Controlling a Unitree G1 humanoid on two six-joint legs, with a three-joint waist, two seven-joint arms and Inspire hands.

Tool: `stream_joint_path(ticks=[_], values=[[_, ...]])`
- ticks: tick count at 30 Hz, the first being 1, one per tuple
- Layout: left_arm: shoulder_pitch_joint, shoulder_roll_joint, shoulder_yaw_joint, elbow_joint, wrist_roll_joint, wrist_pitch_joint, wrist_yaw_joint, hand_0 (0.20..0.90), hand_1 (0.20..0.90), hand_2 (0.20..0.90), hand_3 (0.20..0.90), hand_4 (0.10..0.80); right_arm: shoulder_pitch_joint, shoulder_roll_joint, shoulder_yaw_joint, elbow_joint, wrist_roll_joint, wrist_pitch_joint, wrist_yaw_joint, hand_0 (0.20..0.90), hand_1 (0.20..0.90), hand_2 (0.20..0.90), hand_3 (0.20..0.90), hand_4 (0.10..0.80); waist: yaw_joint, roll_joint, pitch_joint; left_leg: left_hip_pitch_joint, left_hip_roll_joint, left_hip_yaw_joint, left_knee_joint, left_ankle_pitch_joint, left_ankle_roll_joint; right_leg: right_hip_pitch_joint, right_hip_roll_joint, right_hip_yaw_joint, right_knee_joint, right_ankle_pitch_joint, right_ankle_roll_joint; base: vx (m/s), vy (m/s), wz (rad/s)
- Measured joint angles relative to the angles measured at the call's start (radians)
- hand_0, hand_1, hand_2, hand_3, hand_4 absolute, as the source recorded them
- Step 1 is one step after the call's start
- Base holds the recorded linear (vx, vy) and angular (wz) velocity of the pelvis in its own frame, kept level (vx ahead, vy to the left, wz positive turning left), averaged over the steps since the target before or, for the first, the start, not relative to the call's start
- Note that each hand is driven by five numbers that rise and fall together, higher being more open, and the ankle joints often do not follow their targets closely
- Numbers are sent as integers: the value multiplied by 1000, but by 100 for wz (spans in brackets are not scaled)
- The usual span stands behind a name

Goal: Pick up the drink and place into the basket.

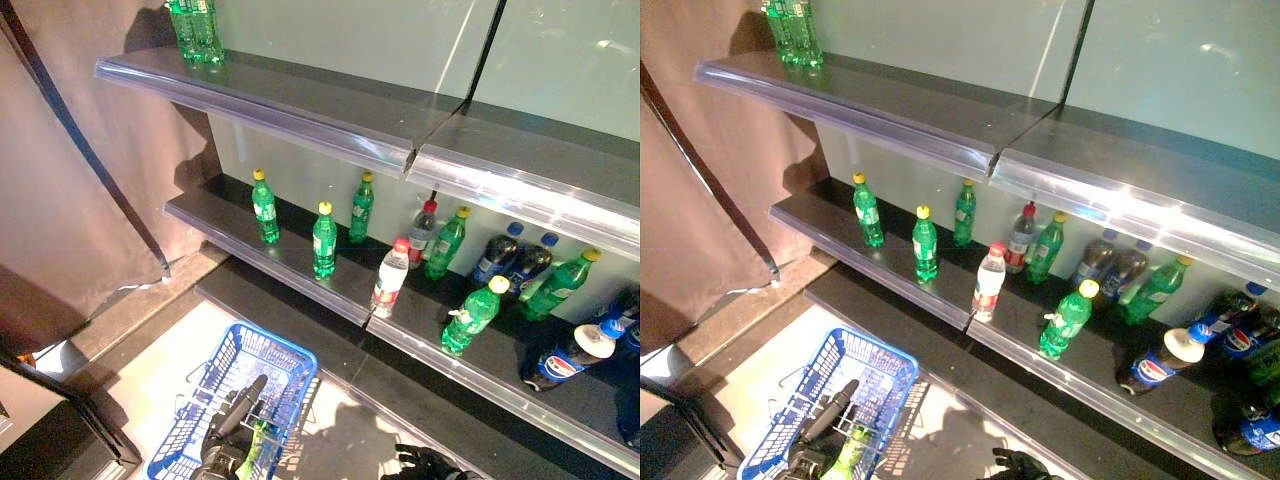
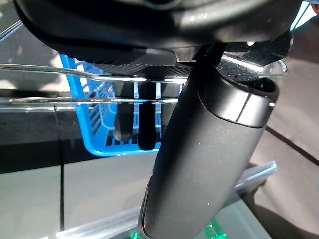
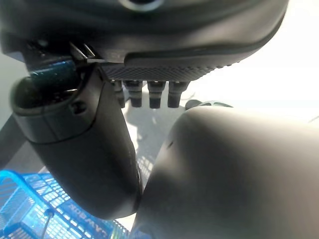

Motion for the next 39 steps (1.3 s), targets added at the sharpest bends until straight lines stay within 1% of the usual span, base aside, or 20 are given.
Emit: stream_joint_path(ticks=[13, 22, 27, 33, 39], values=[[0, 0, 0, 0, -1, 0, -5, 300, 300, 300, 200, 100, 0, 0, -2, 5, 0, -5, 0, 900, 900, 900, 900, 800, 0, 1, 1, 0, 0, 0, 0, 0, 0, 0, 0, 0, 0, 0, 0, 0, 0, 0], [0, 0, 0, 0, -1, 0, -5, 300, 300, 300, 200, 100, 14, -5, 0, -17, 7, -44, 0, 900, 900, 900, 900, 800, -2, 5, 3, -1, 1, 1, 0, 0, 1, -1, 0, 0, 0, 0, 0, -7, -5, 0], [1, 0, 0, 0, -1, 0, -5, 300, 300, 300, 200, 100, 32, -15, 1, -58, 14, -60, 7, 900, 900, 900, 900, 800, -19, 11, 6, -1, 2, 1, 0, 0, 1, -1, 1, 1, 0, 0, 0, -28, -29, 0], [1, -1, 0, 0, -1, 0, -5, 300, 300, 300, 200, 100, 71, -30, 6, -211, 20, -97, 47, 900, 900, 900, 900, 800, -30, 12, 8, -2, 4, 1, 0, 0, 0, -2, 3, 1, -2, 0, 0, -22, -41, -1], [1, -1, 4, -12, 0, 1, 2, 300, 300, 300, 200, 100, 81, -69, 11, -442, 41, -123, 47, 900, 900, 900, 900, 800, -35, 7, 12, -3, 6, 1, 0, -1, 0, -3, 5, 1, -5, 0, -1, -15, -50, 1]])
